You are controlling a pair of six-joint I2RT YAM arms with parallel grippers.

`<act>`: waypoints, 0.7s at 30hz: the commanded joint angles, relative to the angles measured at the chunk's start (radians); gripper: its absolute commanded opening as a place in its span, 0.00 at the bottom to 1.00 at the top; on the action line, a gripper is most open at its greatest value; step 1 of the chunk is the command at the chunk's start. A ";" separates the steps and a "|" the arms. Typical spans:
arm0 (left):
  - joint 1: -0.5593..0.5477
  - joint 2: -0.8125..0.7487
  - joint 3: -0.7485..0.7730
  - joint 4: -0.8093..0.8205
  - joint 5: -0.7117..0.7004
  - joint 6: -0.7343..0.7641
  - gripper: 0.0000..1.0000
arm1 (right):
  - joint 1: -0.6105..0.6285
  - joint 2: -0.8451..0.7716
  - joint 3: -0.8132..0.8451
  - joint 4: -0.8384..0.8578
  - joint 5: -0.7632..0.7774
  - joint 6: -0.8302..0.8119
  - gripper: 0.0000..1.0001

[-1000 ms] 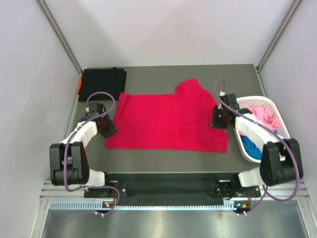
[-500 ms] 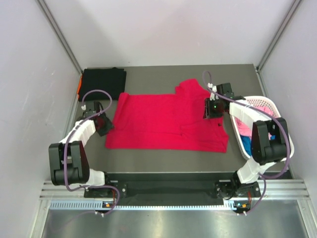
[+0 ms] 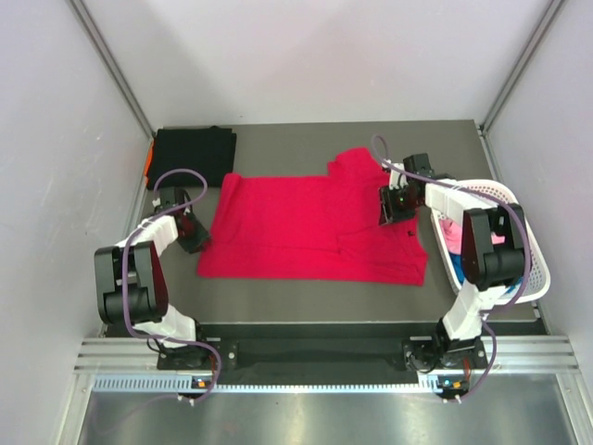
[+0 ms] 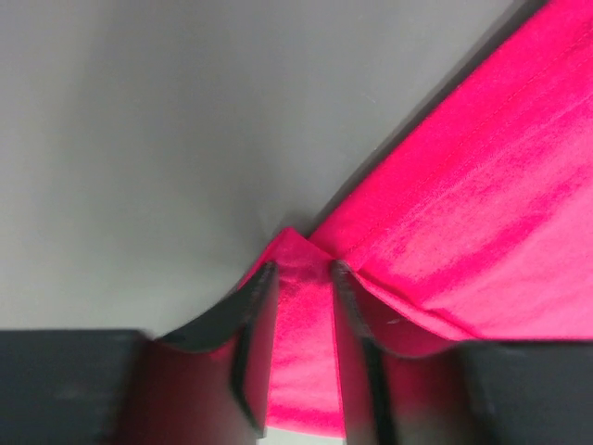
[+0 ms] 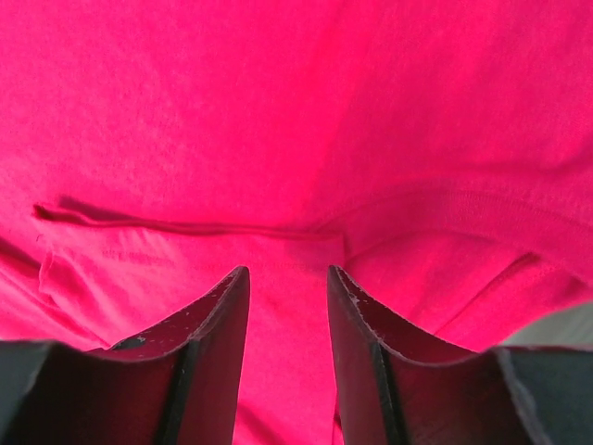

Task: Fold and stack the t-shirts
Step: Fold the tshirt

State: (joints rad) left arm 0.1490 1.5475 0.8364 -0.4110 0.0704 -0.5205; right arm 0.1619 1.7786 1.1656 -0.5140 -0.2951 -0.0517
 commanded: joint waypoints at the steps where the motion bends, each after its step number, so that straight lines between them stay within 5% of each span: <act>1: 0.000 0.017 0.026 0.015 0.017 0.014 0.32 | -0.013 0.028 0.049 0.019 -0.029 -0.034 0.40; 11: 0.001 0.034 0.020 0.032 0.026 0.004 0.13 | -0.013 0.030 0.029 0.058 0.042 -0.027 0.39; 15: 0.000 0.029 0.030 0.015 0.020 0.000 0.00 | -0.015 0.007 0.006 0.094 0.048 -0.016 0.16; 18: 0.000 0.019 0.035 0.008 0.014 -0.007 0.00 | -0.018 0.004 -0.001 0.114 0.048 -0.011 0.01; 21: 0.000 -0.003 0.027 0.005 0.003 -0.027 0.00 | -0.019 0.001 -0.003 0.115 0.048 -0.005 0.00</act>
State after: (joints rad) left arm 0.1497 1.5604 0.8440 -0.4122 0.0753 -0.5270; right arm 0.1547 1.8206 1.1702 -0.4438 -0.2512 -0.0566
